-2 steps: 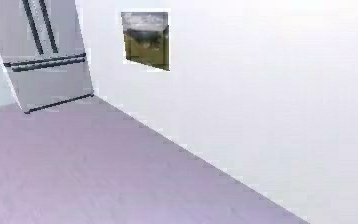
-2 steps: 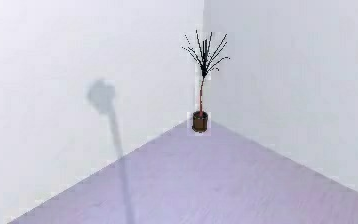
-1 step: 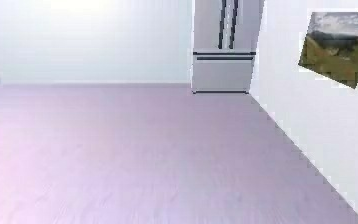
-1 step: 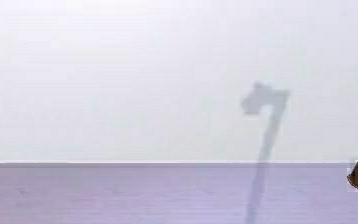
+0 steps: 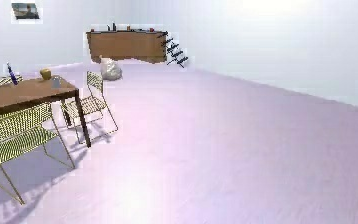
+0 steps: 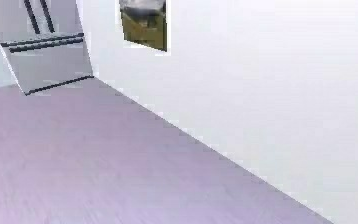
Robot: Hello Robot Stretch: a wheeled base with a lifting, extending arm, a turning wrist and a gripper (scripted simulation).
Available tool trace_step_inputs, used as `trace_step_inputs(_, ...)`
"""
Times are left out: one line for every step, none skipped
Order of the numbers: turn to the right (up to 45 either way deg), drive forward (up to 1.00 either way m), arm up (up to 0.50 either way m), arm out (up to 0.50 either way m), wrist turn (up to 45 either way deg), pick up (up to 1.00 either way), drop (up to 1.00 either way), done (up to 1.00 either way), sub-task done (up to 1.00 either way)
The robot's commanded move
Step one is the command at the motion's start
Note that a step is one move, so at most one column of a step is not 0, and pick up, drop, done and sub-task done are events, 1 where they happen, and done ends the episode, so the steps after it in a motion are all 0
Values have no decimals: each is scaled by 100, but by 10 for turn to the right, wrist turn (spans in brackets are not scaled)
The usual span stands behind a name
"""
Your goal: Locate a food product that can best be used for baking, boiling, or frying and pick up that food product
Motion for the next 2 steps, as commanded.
trace_step_inputs(-420,0,0,0,0,0,0,0,0)
trace_step_inputs(0,100,0,0,0,0,0,0,0)
